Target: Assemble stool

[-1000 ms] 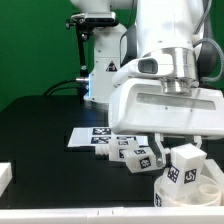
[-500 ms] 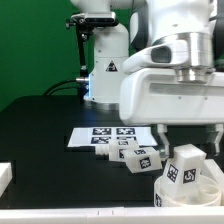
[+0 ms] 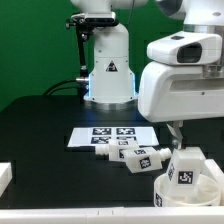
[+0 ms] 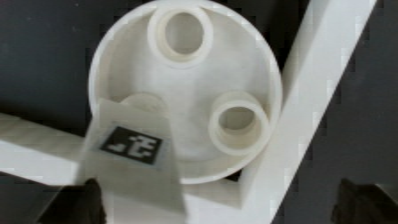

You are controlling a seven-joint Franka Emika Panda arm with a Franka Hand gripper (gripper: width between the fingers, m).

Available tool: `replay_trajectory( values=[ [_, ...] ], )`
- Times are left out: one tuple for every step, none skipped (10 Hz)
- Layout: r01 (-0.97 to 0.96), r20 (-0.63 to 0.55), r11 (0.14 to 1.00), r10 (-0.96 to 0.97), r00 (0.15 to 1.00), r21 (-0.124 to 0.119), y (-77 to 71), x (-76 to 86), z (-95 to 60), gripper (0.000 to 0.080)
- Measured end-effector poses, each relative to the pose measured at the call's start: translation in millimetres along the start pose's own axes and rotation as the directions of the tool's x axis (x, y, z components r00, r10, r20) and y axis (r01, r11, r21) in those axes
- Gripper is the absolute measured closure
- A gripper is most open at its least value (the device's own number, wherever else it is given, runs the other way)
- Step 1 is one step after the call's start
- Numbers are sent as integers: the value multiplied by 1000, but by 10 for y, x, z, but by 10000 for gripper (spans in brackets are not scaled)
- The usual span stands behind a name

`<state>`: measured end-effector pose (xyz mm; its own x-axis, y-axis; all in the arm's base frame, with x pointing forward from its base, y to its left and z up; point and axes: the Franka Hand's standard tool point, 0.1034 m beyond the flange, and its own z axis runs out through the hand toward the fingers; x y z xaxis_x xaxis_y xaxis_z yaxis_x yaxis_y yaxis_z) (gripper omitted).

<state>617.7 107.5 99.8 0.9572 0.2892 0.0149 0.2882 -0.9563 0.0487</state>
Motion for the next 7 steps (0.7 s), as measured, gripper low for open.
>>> replay_trajectory(
  values=[
    [11, 4, 1000, -11, 1000, 0, 8, -1, -5, 150],
    [47, 16, 999, -47, 999, 2, 38, 18, -45, 150],
    [135, 8, 991, -135, 991, -10, 58, 74, -96, 150],
    [226, 4, 974, -226, 974, -10, 94, 88, -122, 150],
    [361, -3, 932, -361, 932, -24, 133, 97, -152, 150],
    [455, -30, 889, -456, 889, -47, 126, 88, -168, 150],
    [505, -23, 862, -506, 862, -46, 135, 53, -151, 150]
  ],
)
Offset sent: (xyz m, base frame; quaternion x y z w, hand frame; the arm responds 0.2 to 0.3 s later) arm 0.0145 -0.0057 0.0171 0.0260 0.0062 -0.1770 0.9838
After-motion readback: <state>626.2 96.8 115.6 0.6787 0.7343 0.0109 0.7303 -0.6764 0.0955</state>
